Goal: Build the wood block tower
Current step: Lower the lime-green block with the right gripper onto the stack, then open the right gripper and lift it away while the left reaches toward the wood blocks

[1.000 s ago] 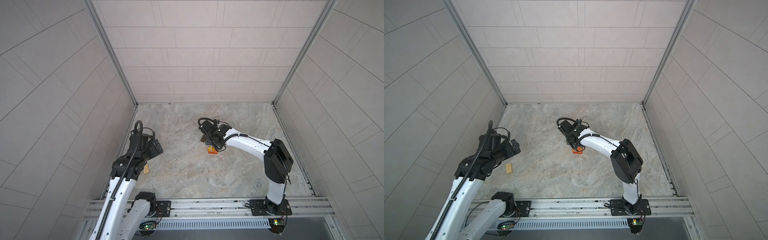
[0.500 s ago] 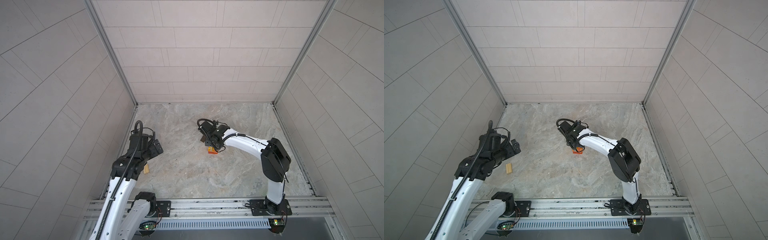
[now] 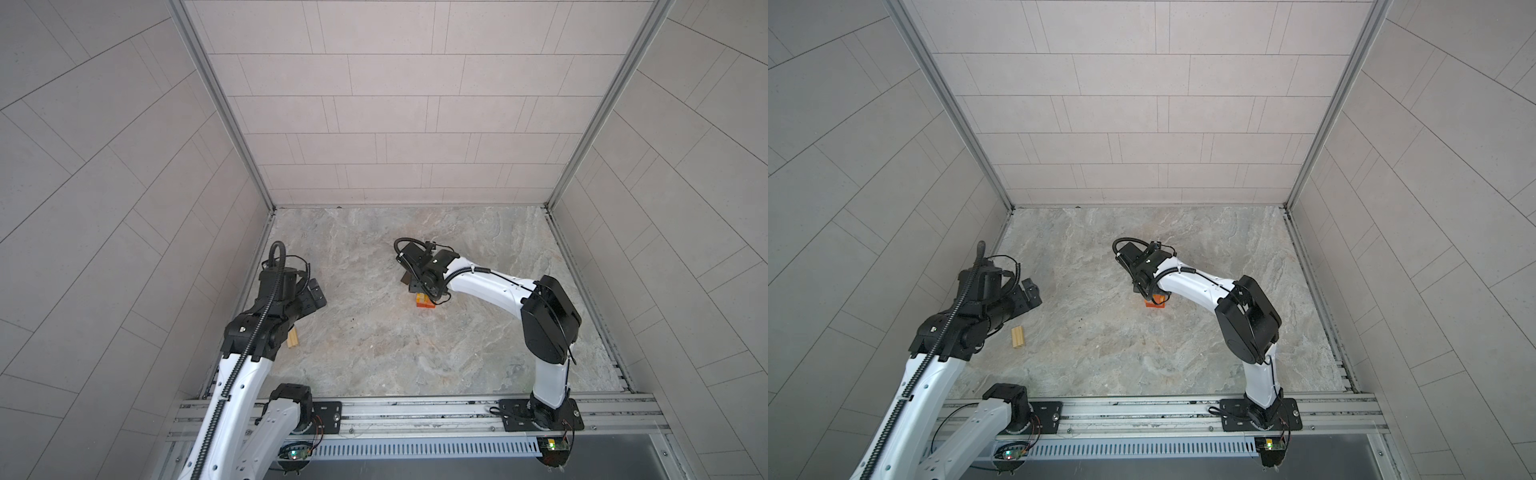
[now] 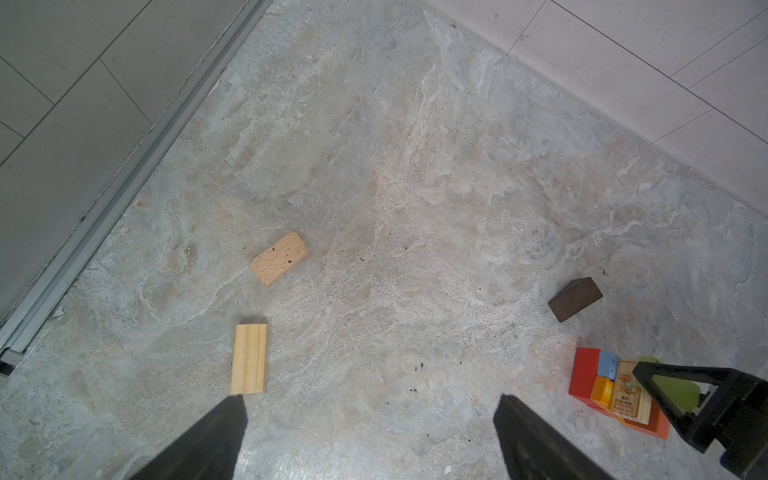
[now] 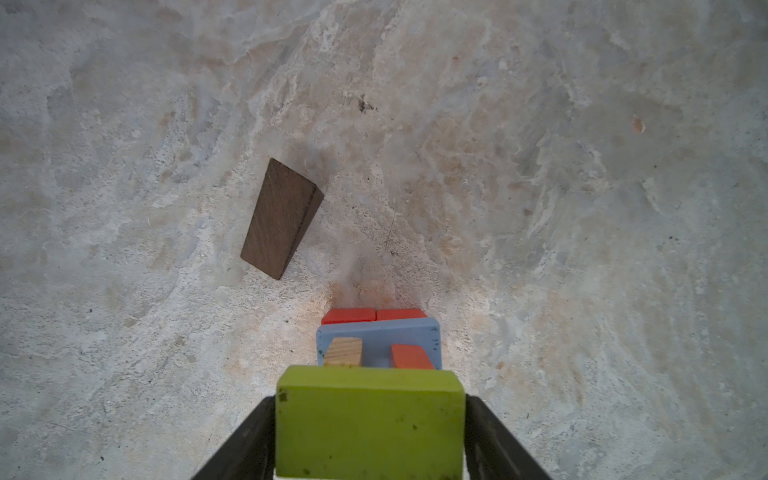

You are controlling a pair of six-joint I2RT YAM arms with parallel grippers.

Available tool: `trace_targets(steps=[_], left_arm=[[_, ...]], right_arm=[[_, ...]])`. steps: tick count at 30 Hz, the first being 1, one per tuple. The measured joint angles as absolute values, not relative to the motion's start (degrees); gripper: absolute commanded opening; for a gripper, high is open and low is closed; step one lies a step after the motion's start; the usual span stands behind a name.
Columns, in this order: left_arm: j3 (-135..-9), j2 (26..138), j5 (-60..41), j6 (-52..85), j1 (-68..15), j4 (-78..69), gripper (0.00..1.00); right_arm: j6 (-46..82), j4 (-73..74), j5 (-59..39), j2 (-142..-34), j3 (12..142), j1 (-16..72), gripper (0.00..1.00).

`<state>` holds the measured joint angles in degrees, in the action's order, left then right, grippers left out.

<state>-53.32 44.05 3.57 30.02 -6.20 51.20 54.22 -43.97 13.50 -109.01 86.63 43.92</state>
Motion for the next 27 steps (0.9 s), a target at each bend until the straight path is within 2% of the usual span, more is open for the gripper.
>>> trace_targets(steps=[13,23,27], left_arm=[[-53.32,44.84,3.68,29.98,-6.2,51.16,1.0],[-53.34,55.24,4.34,29.71,-5.61,51.35,1.0],[-53.69,58.08,3.46,30.09,-2.46,52.51,1.0]], right_arm=[[52.69,-43.4,13.89,-107.37,85.27,43.92,0.78],[42.63,-37.43,13.1,-92.23,78.54,43.68,0.83],[37.19,-28.99,11.86,-82.48,68.51,43.2,0.96]])
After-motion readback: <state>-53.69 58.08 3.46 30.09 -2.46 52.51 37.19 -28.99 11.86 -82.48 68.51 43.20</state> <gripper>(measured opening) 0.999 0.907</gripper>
